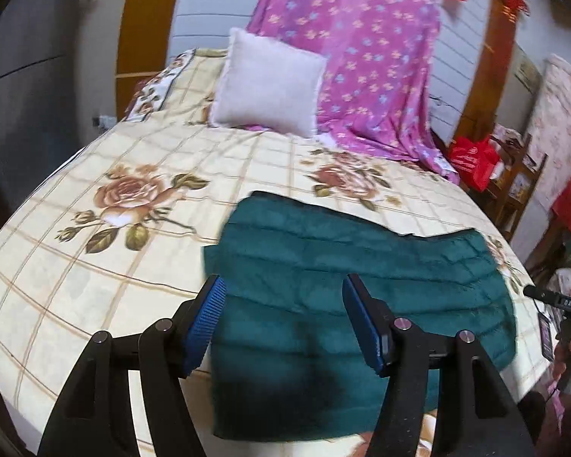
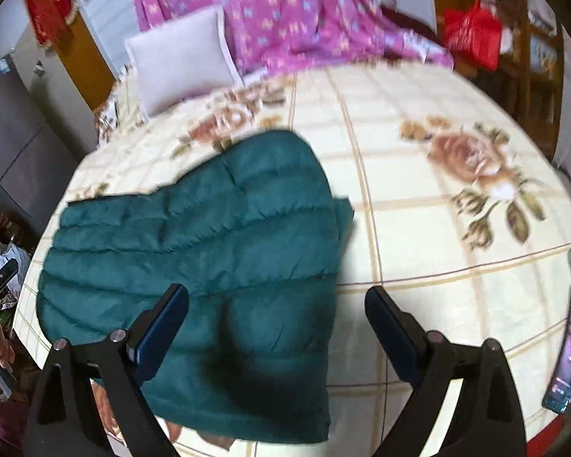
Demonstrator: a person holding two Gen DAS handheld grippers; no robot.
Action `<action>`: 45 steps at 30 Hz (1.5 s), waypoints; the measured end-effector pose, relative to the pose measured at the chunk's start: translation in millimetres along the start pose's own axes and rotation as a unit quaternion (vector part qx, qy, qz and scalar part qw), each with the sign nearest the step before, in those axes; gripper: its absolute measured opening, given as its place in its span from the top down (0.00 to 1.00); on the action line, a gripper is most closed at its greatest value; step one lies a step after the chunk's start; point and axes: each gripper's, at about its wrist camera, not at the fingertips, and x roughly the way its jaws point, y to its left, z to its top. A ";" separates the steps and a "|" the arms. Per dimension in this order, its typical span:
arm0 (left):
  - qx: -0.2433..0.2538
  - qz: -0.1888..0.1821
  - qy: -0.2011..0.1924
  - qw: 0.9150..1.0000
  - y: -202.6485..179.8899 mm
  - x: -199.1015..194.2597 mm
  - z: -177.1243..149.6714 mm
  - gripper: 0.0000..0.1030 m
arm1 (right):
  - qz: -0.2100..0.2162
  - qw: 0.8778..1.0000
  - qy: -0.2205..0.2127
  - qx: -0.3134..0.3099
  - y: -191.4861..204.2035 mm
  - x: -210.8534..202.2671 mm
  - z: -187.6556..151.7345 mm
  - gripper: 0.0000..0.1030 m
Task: Fold large clothes
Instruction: 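Lower the folded jacket onto the bed and open both tools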
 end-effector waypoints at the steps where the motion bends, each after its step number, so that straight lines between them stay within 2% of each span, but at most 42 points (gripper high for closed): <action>1: 0.003 -0.003 0.000 1.000 -5.8 -2.0 -2.5 0.55 | -0.008 1.000 -0.018 -0.007 6.6 -10.5 -2.9 0.07; 4: 0.015 -0.001 -0.001 1.000 -27.3 -0.1 -9.5 0.55 | -0.024 0.997 -0.065 -0.024 23.1 -36.2 -8.3 0.07; 8: 0.038 0.015 -0.002 0.999 -56.9 3.7 -18.2 0.55 | -0.047 0.988 -0.139 -0.051 49.2 -69.1 -21.4 0.07; 11: 0.061 0.027 -0.007 0.998 -81.7 3.1 -27.2 0.55 | -0.045 0.982 -0.175 -0.060 61.1 -88.5 -32.5 0.06; 14: 0.081 0.038 -0.009 0.996 -102.6 2.2 -36.6 0.55 | -0.043 0.979 -0.186 -0.072 71.9 -95.5 -41.7 0.05; 18: 0.098 0.024 -0.009 0.995 -123.0 1.1 -48.7 0.55 | -0.048 0.976 -0.194 -0.081 83.4 -99.4 -54.2 0.04; 21: 0.113 0.032 -0.021 0.993 -134.9 -2.4 -54.4 0.55 | -0.059 0.972 -0.211 -0.088 88.0 -101.2 -61.3 0.04; 23: 0.122 0.044 -0.028 0.991 -140.5 -4.1 -57.3 0.55 | -0.067 0.972 -0.205 -0.089 91.2 -97.3 -64.9 0.00; 27: 0.125 0.053 -0.041 0.990 -143.9 -6.2 -61.3 0.55 | -0.063 0.978 -0.171 -0.099 97.0 -80.4 -68.9 0.00; 31: 0.116 0.057 -0.038 0.991 -139.2 -2.8 -64.0 0.55 | -0.061 0.981 -0.155 -0.098 101.1 -71.1 -74.7 0.00; 38: 0.080 0.089 -0.031 0.992 -123.0 7.6 -65.1 0.55 | -0.058 0.986 -0.124 -0.092 99.9 -54.5 -78.6 0.00; 45: 0.073 0.109 -0.029 0.991 -116.7 10.2 -69.1 0.55 | -0.055 0.989 -0.105 -0.084 103.3 -39.1 -82.7 0.00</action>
